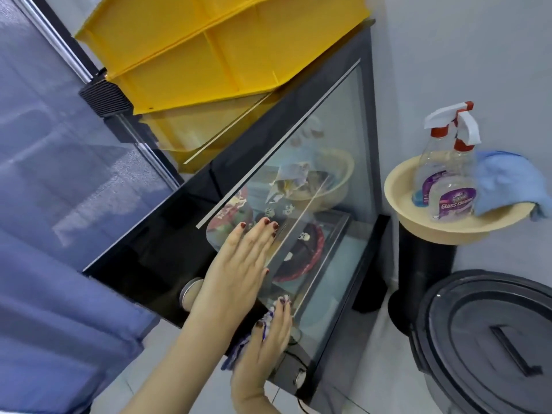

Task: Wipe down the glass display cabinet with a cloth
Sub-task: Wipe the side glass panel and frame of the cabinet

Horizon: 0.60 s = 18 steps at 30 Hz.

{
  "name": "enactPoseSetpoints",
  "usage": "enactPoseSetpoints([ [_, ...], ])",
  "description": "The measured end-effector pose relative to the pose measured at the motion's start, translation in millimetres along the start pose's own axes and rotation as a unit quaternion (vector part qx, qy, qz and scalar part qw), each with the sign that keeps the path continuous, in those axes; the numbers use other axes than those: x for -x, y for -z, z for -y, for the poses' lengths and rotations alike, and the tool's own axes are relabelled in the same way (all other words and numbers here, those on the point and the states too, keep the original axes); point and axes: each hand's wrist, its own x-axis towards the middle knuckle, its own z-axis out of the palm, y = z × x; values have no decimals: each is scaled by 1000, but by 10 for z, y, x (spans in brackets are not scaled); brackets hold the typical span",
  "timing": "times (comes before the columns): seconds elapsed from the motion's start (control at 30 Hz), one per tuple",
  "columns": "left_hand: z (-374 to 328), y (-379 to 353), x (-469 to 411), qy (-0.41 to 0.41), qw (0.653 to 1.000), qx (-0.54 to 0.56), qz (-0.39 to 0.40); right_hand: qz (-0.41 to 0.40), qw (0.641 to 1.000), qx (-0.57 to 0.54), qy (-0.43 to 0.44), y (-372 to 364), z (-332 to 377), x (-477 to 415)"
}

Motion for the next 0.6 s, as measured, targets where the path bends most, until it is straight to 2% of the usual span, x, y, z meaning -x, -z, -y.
enactPoseSetpoints([
  [0.07,-4,-12,25,3,1000,-7,-1,15,1000,11,20,72,-106,-15],
  [0.1,-8,-27,42,5,1000,-8,-3,6,1000,5,-8,122,-183,-89],
  [0.2,-27,-69,126,9,1000,-19,-17,-46,981,-3,-190,228,-387,-371],
  [0.27,-40,-94,154,11,999,-30,-25,-65,970,-11,-236,179,-323,-392],
  [0.33,-52,-101,174,11,999,-39,-33,-64,977,-17,-205,66,-159,-198],
  [0.5,-69,-143,162,3,997,-63,-43,0,999,-10,-42,38,-96,306],
  [0.53,-76,-160,156,4,997,-61,-41,-1,999,-7,-45,64,-208,242],
  [0.6,-109,-213,156,9,998,-51,-40,-33,994,-11,-106,167,-493,90],
])
